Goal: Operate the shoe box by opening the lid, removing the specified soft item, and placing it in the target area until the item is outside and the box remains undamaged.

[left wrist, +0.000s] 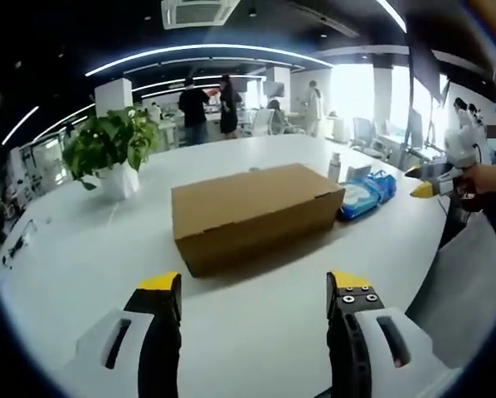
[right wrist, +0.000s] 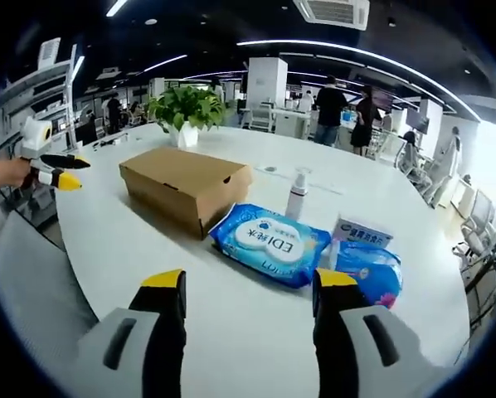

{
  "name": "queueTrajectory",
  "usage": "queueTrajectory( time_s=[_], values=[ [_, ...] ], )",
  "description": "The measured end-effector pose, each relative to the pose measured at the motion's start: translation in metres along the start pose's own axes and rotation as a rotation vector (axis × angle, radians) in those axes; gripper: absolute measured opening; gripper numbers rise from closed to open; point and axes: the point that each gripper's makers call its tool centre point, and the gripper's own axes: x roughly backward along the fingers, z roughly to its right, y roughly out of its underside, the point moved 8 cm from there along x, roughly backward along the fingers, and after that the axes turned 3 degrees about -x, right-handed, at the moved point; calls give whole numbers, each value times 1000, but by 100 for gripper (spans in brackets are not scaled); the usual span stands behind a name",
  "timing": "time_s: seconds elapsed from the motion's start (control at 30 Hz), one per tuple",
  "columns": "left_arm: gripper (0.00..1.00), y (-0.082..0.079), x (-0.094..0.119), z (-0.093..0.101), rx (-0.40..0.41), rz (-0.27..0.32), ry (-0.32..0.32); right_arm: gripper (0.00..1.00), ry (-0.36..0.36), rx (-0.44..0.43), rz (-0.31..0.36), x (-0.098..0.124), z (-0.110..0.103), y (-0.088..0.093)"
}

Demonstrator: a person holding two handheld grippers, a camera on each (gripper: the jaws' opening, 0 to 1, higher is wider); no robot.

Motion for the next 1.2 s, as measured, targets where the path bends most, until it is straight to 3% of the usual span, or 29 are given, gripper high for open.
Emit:
queueTrajectory(
  time_s=[0.1, 0.37, 0.57, 0.73, 1.2],
  values=[
    [78, 3, 6, 9, 0, 10, -3, 69, 14, 31, -6, 16, 0, 7],
    [89, 6, 24, 33, 32, 43, 33, 85, 31, -48, 35, 42, -1, 17],
    [100, 16, 36, 37, 41, 38, -7, 95, 39, -40, 58, 53, -6, 22],
    [100, 18, 44, 35, 41, 45, -2, 96, 32, -45, 92, 60, -9, 18],
    [100, 20, 47, 40, 12, 42, 0, 96, 33, -23, 78, 59, -9, 19]
  ],
)
